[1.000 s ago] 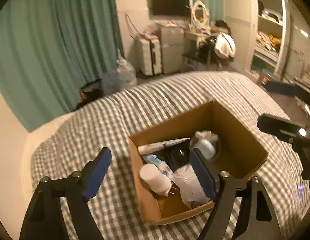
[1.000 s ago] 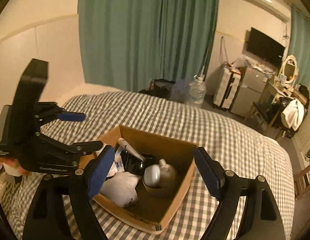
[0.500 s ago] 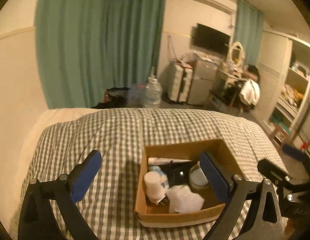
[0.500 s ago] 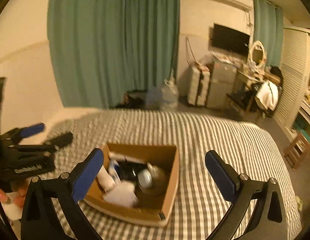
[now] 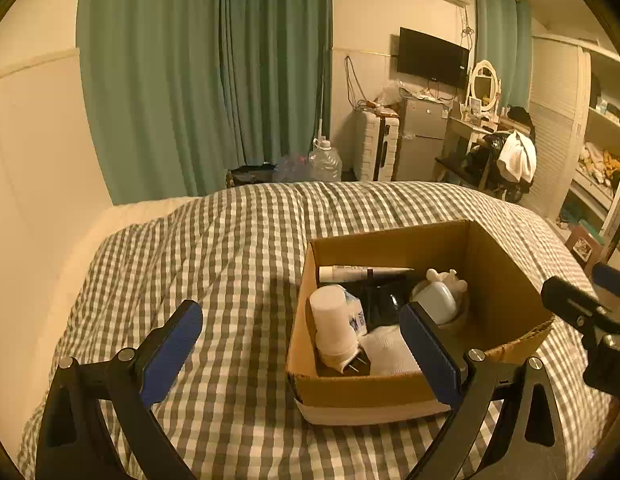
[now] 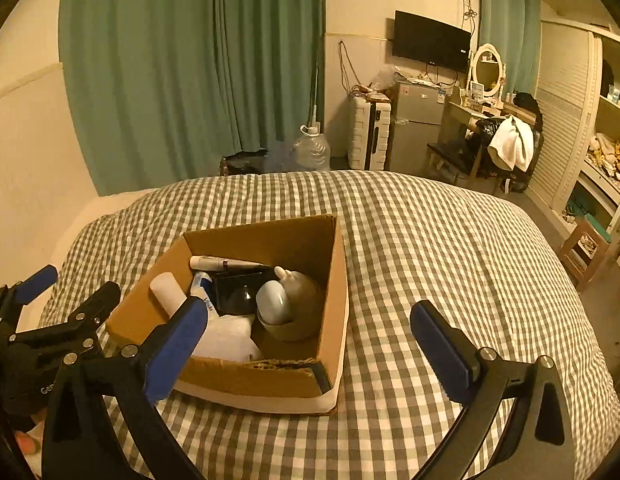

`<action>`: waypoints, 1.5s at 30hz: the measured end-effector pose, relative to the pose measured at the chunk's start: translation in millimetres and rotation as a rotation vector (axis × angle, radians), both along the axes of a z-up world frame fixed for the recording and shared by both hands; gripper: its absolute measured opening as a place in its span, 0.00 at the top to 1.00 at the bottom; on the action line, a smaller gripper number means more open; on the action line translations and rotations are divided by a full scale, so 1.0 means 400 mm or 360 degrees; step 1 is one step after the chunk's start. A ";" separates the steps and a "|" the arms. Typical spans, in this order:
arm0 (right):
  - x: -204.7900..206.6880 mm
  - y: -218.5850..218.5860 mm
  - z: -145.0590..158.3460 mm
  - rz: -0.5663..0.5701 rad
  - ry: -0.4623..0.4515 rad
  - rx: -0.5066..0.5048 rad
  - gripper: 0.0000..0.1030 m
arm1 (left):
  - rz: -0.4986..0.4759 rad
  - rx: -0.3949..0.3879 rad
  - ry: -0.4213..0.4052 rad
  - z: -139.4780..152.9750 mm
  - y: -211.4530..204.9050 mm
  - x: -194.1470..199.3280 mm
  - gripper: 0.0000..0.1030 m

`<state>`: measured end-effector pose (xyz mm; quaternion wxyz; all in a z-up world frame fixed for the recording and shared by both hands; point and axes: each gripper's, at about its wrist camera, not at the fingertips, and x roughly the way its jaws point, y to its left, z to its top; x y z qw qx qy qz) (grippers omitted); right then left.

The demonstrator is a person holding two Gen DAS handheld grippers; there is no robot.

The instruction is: Organize objects

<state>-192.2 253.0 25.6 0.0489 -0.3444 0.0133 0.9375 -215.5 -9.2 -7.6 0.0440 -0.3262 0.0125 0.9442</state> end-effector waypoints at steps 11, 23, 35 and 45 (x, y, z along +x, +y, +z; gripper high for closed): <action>0.020 -0.014 0.000 -0.0014 -0.0004 0.0037 0.01 | 0.0022 0.0024 0.0033 0.021 -0.018 0.017 0.01; 0.015 -0.021 -0.011 0.0000 -0.0019 0.0021 0.01 | 0.0042 0.0018 0.0014 0.008 -0.024 0.010 0.01; 0.020 -0.027 -0.011 -0.0027 -0.0014 0.0084 0.01 | 0.0068 -0.0016 0.0008 -0.004 -0.024 0.007 0.00; 0.020 -0.030 -0.011 -0.0023 -0.0007 0.0102 0.01 | 0.0072 -0.0014 -0.0003 -0.006 -0.023 0.009 0.00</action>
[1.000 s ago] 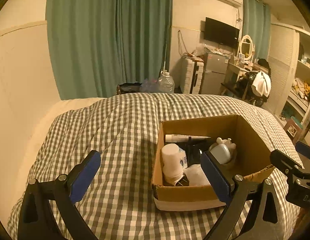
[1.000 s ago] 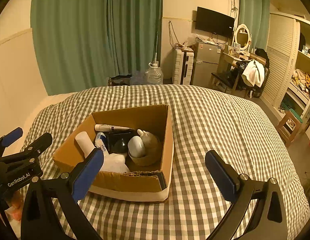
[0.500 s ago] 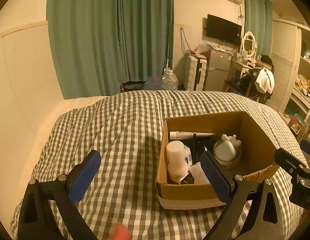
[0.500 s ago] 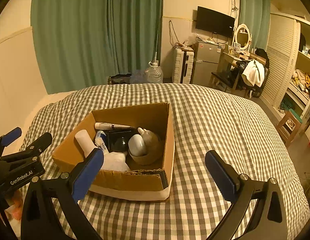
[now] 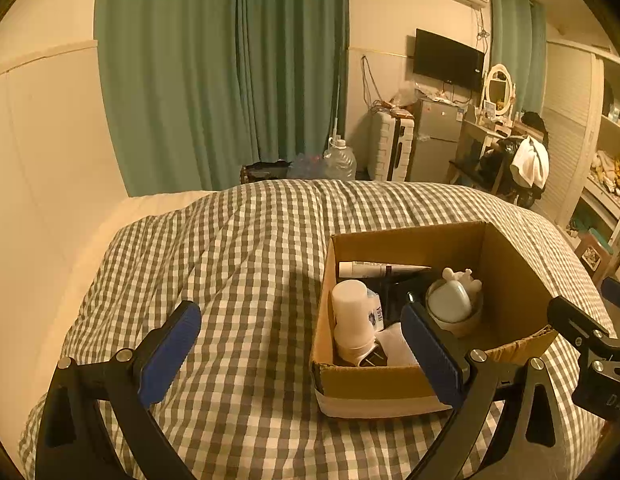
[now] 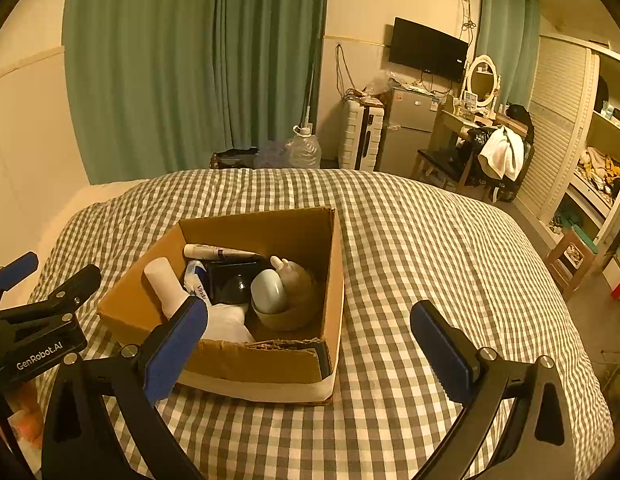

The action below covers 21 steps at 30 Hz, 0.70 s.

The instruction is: Organize objects

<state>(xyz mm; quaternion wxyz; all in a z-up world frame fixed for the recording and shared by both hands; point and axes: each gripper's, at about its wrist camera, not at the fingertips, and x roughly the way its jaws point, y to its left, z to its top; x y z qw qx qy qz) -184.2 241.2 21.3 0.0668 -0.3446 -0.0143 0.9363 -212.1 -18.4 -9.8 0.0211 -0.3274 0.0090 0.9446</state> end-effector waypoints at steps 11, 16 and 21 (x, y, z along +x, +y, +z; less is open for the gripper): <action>-0.002 -0.001 0.002 0.0015 0.0003 -0.0010 0.01 | -0.0012 0.0003 -0.0001 0.007 0.004 0.008 0.00; -0.002 -0.001 0.002 0.0020 0.0005 -0.0014 0.01 | -0.0013 -0.0002 0.0015 0.009 0.007 0.011 0.00; 0.000 -0.003 0.001 0.0028 0.0005 -0.0019 0.01 | -0.0012 -0.0008 0.0019 0.010 0.008 0.013 0.00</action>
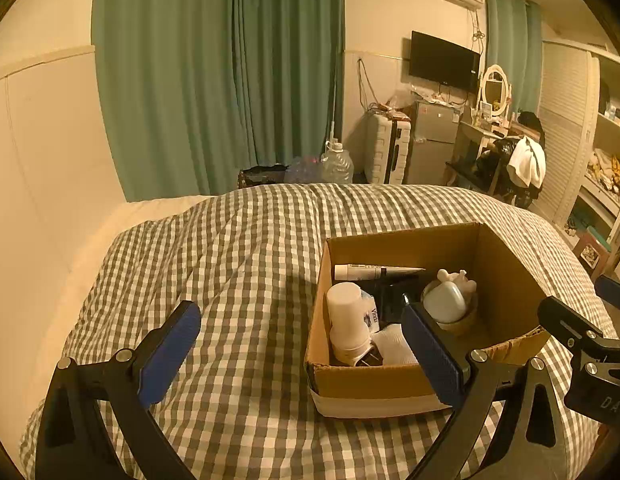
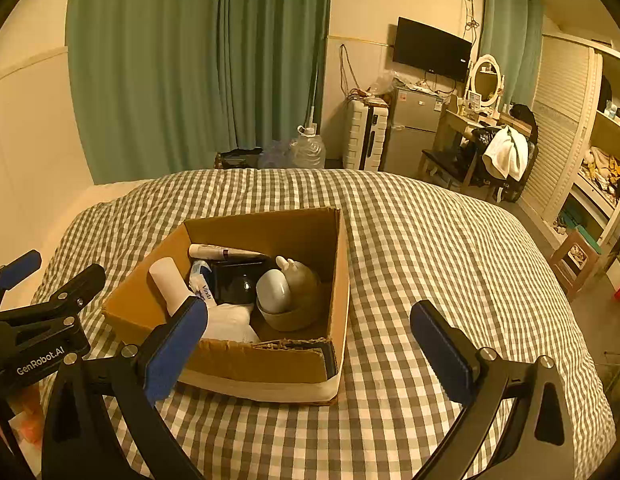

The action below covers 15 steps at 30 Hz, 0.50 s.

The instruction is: Organize objects

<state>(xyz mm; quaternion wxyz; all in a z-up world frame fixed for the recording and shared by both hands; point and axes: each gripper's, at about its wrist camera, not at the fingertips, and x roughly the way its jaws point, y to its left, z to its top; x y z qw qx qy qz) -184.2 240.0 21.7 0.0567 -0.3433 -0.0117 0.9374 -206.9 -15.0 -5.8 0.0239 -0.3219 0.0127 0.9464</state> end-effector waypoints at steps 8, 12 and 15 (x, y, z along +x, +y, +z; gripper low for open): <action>0.004 -0.002 0.001 0.0004 0.0005 0.0003 0.01 | 0.0013 0.0007 -0.0011 -0.004 -0.005 -0.003 0.00; 0.004 -0.003 0.000 0.0006 0.0003 0.0001 0.01 | 0.0024 0.0001 -0.0025 -0.008 -0.007 -0.006 0.00; 0.004 -0.004 -0.001 0.0005 -0.0001 0.0003 0.01 | 0.0024 -0.0003 -0.0026 -0.009 -0.007 -0.007 0.00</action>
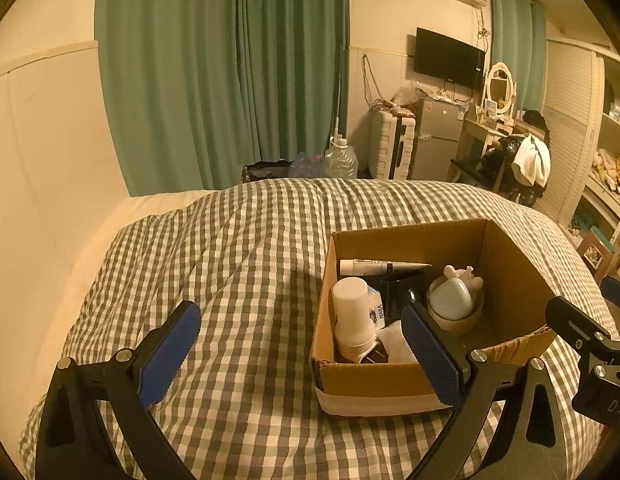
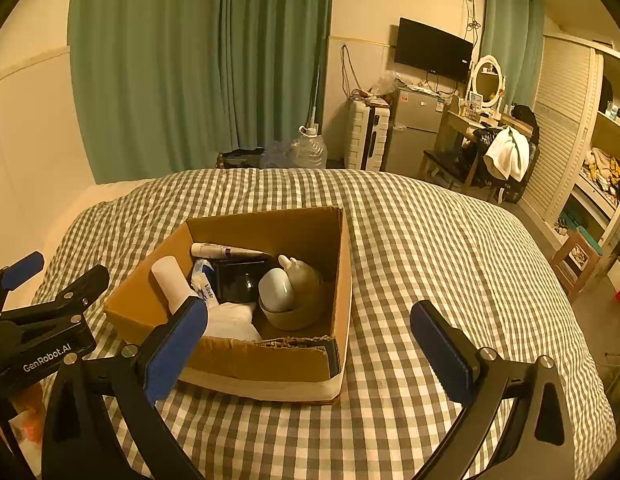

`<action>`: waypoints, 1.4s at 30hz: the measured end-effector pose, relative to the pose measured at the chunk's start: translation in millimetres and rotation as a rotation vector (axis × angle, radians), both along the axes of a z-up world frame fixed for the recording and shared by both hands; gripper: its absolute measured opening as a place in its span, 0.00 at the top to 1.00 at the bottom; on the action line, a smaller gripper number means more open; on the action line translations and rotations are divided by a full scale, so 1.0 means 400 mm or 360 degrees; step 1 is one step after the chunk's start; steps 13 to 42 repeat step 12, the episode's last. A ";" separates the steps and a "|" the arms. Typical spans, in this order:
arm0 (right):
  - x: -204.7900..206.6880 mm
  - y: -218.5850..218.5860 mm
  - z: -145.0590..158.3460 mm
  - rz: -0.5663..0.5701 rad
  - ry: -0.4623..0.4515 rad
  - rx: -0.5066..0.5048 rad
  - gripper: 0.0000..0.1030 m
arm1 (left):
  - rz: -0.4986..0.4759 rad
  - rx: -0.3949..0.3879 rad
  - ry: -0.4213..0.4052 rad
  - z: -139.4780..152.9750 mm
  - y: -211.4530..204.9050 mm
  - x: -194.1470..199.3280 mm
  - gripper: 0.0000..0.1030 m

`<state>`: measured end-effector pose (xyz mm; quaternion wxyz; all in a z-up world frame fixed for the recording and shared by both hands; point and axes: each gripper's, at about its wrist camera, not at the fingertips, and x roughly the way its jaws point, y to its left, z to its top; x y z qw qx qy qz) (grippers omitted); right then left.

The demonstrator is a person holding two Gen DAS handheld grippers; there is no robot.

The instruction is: Organize objects

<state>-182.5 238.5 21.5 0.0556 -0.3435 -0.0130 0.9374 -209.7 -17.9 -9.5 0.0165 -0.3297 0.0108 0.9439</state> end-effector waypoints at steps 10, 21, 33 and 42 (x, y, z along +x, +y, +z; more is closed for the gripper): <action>0.003 0.002 -0.001 0.0000 -0.0006 -0.0004 0.01 | 0.0022 -0.0024 0.0020 -0.002 -0.001 0.004 0.00; 0.002 0.003 -0.002 0.0003 -0.0006 -0.0006 0.01 | 0.0030 -0.0044 0.0037 0.000 0.001 0.007 0.00; 0.002 0.003 -0.002 0.0003 -0.0006 -0.0006 0.01 | 0.0030 -0.0044 0.0037 0.000 0.001 0.007 0.00; 0.002 0.003 -0.002 0.0003 -0.0006 -0.0006 0.01 | 0.0030 -0.0044 0.0037 0.000 0.001 0.007 0.00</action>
